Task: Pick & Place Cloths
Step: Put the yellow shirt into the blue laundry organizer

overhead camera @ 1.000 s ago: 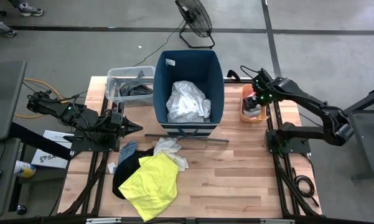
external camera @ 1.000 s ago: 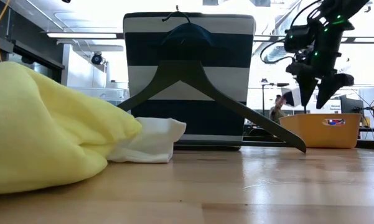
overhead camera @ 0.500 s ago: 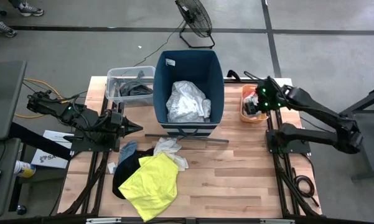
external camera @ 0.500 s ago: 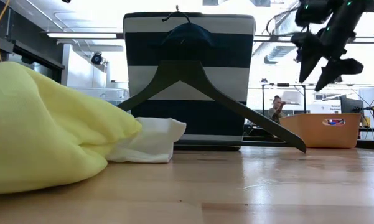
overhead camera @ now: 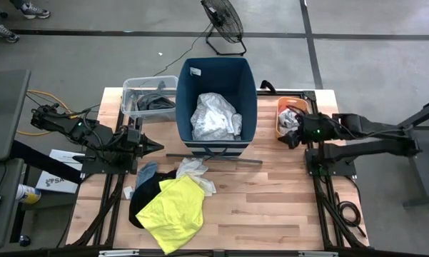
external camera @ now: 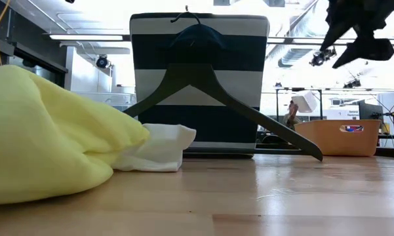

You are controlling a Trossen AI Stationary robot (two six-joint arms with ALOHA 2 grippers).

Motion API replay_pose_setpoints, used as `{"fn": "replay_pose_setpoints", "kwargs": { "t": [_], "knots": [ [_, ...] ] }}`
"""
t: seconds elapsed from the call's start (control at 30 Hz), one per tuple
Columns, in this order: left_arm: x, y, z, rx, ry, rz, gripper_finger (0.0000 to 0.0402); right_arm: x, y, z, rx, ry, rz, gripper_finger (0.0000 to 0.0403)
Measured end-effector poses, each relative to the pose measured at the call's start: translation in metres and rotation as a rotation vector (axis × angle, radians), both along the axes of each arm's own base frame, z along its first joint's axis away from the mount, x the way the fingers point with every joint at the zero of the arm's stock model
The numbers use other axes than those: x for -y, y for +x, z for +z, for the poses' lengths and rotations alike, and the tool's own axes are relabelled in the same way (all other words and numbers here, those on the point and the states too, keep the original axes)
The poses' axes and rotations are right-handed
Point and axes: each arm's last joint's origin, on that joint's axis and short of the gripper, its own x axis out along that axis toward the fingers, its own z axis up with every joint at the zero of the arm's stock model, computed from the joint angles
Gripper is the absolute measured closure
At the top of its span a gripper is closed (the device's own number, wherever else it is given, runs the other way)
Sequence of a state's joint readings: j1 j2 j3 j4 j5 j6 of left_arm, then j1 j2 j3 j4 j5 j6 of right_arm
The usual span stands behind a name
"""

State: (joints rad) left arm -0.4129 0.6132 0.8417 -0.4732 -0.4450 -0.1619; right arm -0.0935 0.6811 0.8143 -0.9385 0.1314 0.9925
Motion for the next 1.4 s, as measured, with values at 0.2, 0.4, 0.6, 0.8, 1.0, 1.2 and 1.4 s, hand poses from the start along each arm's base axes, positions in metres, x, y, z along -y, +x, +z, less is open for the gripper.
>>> {"fn": "replay_pose_setpoints", "kwargs": {
  "t": [0.2,0.4,0.6,0.8,1.0,1.2,1.4],
  "knots": [
    [0.0,0.0,0.0,0.0,0.0,0.0,0.0402,-0.026,0.019,0.005,0.094,-0.078,0.111,0.0156],
    [0.0,0.0,0.0,0.001,0.0,0.0,0.0402,-0.058,0.039,0.011,0.238,-0.163,0.194,0.0156],
    [0.0,0.0,0.0,0.001,0.0,0.0,0.0402,-0.075,0.049,0.021,0.377,-0.228,0.212,0.0156],
    [0.0,0.0,0.0,0.001,-0.001,0.0,0.0402,-0.082,0.067,0.02,0.611,-0.271,0.303,0.0156],
    [0.0,0.0,0.0,0.001,-0.009,0.002,0.0402,-0.083,0.076,0.003,0.63,-0.382,0.4,0.0156],
    [0.002,0.0,0.0,-0.004,-0.023,-0.054,0.0402,-0.085,0.081,-0.005,0.569,-0.516,0.473,0.0156],
    [0.006,0.002,-0.002,-0.028,-0.063,-0.143,0.0402,-0.087,0.082,-0.006,0.56,-0.576,0.548,0.0156]
  ]
}}
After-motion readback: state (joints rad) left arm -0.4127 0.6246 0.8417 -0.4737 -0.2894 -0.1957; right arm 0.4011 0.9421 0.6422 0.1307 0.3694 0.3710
